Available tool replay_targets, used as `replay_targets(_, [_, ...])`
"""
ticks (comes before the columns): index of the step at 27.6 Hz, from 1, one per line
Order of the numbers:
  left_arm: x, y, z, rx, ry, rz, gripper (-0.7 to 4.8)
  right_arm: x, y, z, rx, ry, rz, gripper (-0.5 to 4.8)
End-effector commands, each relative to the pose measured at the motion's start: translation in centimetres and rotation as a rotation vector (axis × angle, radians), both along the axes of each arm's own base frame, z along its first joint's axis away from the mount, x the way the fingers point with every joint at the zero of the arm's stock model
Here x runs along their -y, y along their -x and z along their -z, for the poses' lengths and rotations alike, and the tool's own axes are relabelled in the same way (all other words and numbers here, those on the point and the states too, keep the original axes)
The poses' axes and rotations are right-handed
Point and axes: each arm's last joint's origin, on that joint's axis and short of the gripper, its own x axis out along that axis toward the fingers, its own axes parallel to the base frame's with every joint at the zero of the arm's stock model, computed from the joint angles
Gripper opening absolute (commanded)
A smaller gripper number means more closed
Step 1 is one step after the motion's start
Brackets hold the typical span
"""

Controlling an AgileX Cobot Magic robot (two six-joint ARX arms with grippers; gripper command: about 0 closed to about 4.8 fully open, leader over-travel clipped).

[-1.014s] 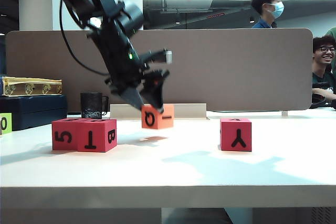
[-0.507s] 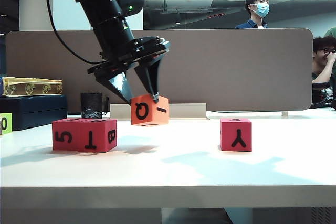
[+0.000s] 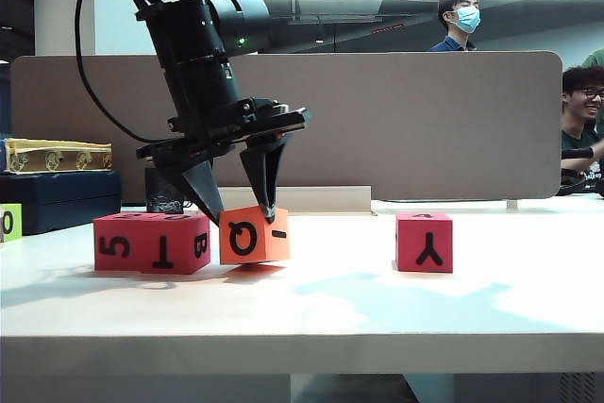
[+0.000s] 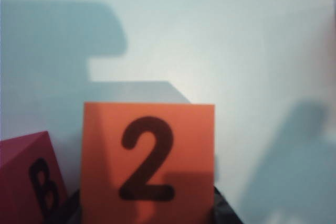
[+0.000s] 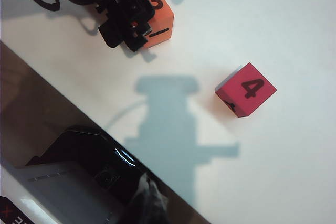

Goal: Select the appropriate blocks from the scattered letter blocks on the table and arrange them in a row to spell out "2024".

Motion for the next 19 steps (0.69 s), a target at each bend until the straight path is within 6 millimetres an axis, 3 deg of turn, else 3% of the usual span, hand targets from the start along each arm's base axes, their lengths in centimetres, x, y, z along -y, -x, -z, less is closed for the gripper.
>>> replay_targets(1, [0.37, 0.03, -0.02, 0.015, 0.012, 0.001, 2.68, 0.02, 0.09, -0.29, 0.011, -0.014, 0.001, -0.05])
replay_targets(10, [0.81, 0.35, -0.01, 0.011, 0.011, 0.016, 2.9, 0.01, 0.1, -0.29, 0.011, -0.014, 0.0, -0.05])
replay_targets(13, [1.01, 0.48, -0.02, 0.012, 0.01, 0.022, 4.54, 0.01, 0.1, -0.29, 0.011, -0.014, 0.0, -0.05])
replay_targets(19, [1.05, 0.47, -0.81, 0.025, 0.024, 0.024, 4.69, 0.01, 0.09, -0.29, 0.011, -0.014, 0.0, -0.05])
